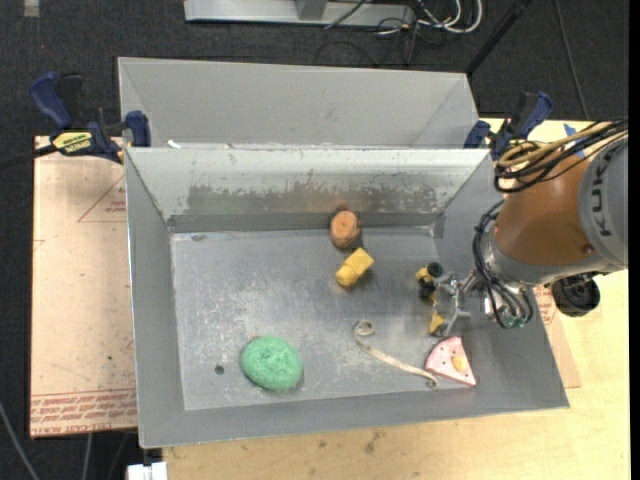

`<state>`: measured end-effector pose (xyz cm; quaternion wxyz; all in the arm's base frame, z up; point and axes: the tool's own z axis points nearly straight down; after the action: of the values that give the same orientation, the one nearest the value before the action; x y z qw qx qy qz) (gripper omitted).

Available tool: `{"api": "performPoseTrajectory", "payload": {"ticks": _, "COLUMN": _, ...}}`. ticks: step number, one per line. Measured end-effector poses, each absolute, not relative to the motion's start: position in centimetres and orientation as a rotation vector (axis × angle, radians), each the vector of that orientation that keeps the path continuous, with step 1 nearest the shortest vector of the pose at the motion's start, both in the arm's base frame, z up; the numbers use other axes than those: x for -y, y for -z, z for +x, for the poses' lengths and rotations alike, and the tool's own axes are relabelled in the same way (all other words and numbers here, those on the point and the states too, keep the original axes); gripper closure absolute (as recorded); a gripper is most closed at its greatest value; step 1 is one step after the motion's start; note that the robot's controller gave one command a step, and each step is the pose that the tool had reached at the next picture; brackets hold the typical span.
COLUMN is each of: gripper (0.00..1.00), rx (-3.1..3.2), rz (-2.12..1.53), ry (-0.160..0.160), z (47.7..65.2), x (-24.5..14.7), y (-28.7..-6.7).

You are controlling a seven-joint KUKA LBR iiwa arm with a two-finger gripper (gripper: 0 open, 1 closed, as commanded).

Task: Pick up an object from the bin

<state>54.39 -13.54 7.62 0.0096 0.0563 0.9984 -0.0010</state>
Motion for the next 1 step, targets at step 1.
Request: {"api": "performPoseTrajectory", "payload": {"ticks": 1, "gripper": 1.00, "rx": -3.139, "rz": 0.188, "ry": -0.003, "z": 54.20, "x": 13.44, "y": -11.89}}
